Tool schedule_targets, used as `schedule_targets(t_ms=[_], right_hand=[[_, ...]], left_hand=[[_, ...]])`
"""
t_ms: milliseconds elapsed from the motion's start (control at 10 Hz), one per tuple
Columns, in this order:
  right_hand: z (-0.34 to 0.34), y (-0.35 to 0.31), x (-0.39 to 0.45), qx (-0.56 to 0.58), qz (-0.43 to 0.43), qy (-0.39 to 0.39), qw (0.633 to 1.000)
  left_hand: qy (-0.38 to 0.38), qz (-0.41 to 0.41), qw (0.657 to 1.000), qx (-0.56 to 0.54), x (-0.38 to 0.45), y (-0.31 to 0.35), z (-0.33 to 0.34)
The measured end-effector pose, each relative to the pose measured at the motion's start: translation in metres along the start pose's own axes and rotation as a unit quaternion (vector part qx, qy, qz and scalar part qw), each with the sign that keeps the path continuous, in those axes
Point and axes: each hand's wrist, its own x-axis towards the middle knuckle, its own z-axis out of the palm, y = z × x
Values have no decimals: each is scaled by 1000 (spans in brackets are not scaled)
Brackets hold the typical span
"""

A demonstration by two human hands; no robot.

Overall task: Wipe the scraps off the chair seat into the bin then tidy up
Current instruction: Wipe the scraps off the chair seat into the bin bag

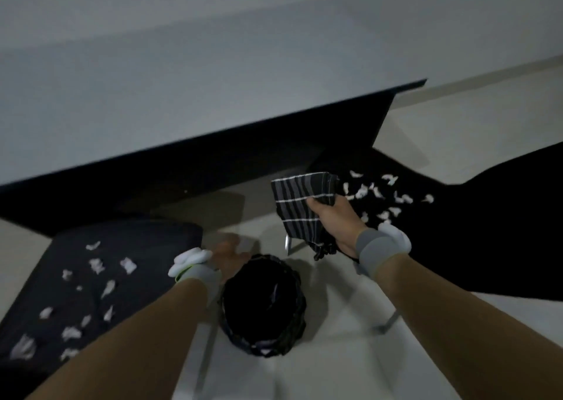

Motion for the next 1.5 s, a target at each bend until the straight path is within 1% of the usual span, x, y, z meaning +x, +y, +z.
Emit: schedule_targets(t_ms=[100,200,300,400,500,600,700,800,900,1000,1100,1200,1300,1400,1500], right_hand=[[19,60,13,-20,10,-10,1000],[40,131,32,-41,28,-36,998],[59,204,45,-50,58,-33,996],[73,243,48,-41,73,-32,996],[80,273,60,-42,77,-37,995],[84,294,69,-39,64,-18,997],[85,305,73,-39,67,-24,997],[85,310,74,-32,74,-40,996],[80,309,77,-31,83,-59,994],[58,291,77,-20,57,-32,998],[36,264,74,12,59,1,998],[7,234,76,23,49,3,998],[-28,189,85,69,2,62,996],[-54,155,92,73,-39,108,991],[-95,119,104,58,-92,143,984]], left_hand=[[-67,-29,997,17,28,-45,39],[-77,-76,994,-26,47,-99,93],[-28,-126,991,-25,58,-162,154],[-20,-163,986,-9,66,-202,178],[20,-181,979,-89,80,-222,195],[40,-224,950,-213,99,-219,208],[57,-236,928,-281,115,-219,221],[103,-242,913,-311,121,-220,233],[147,-220,937,-228,125,-224,237],[136,-189,953,-193,123,-214,237],[61,-143,968,-196,119,-204,224],[-6,-99,987,-127,126,-191,213],[-45,-80,995,-34,143,-176,204],[-99,-34,994,11,155,-161,201],[-96,19,995,18,162,-124,200]])
